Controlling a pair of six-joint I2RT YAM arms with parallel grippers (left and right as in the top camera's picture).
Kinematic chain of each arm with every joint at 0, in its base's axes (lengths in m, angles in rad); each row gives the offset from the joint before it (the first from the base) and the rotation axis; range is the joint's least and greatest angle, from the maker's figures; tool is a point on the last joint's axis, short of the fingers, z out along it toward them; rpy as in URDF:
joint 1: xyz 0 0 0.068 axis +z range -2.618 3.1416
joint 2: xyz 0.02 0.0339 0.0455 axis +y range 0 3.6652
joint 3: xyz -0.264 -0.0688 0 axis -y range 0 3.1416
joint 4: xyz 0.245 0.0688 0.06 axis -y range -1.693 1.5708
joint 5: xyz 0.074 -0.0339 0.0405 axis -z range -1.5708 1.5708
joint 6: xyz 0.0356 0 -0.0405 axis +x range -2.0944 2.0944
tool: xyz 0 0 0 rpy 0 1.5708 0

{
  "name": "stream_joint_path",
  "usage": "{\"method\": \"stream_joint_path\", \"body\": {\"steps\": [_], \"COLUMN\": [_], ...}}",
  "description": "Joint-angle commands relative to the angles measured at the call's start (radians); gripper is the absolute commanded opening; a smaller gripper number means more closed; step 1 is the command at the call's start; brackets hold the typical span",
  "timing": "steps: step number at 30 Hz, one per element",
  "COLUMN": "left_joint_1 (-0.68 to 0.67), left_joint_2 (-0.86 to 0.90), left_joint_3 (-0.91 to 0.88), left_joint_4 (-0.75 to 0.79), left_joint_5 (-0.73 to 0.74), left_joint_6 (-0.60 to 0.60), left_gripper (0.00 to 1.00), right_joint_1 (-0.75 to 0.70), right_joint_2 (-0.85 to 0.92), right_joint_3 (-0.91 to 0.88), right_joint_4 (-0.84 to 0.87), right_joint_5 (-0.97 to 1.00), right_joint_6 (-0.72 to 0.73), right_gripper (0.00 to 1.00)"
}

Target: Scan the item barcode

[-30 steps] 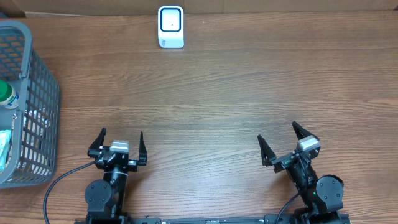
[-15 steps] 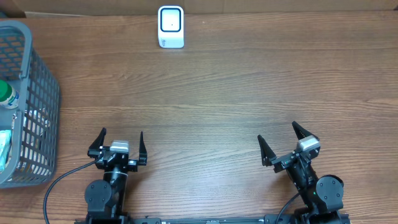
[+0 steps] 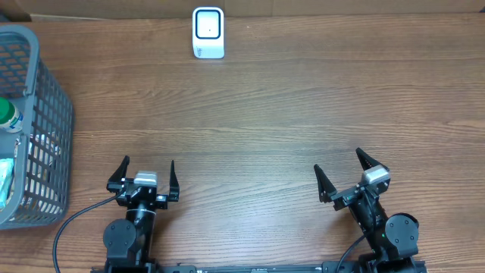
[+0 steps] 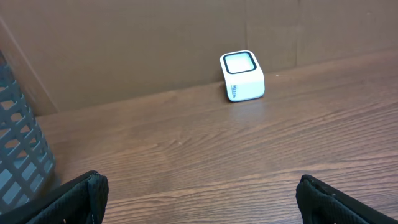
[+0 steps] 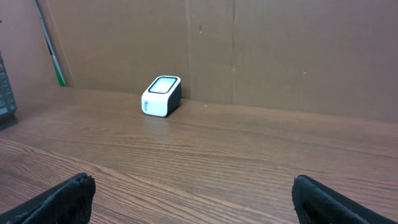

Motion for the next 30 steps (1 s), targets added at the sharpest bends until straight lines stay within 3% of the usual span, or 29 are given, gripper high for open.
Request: {"method": "stream_joint_path", "body": {"steps": [1, 15, 19, 25, 30], "left_joint_1": [-0.002, -0.002, -0.002, -0.002, -0.002], "left_joint_2": [-0.002, -0.002, -0.001, 0.053, 0.205], "left_joint_3": [-0.005, -0.005, 0.020, 0.171, 0.385], "left_joint_4": [0.000, 0.041, 0.066, 0.014, -0.065], "left_joint_5": [-0.007, 0.031, 0.067, 0.073, 0.092], "left_joint_6": [-0.009, 0.006, -0.061, -0.089, -0.088], "left_gripper": [1.00, 0.99, 1.00, 1.00, 1.00], "right_joint_1": [-0.008, -0.008, -0.008, -0.008, -0.008], "right_joint_2": [-0.003, -0.003, -0.003, -0.003, -0.003], "right_joint_3": [-0.010, -0.010, -0.010, -0.010, -0.010], "right_joint_4": [0.003, 0.003, 0.003, 0.003, 0.003], "right_joint_5": [0.010, 0.010, 0.010, 0.010, 0.010], "right_joint_6": [0.002, 0.002, 0.002, 0.002, 0.002], "right_gripper": [1.00, 1.00, 1.00, 1.00, 1.00]}}
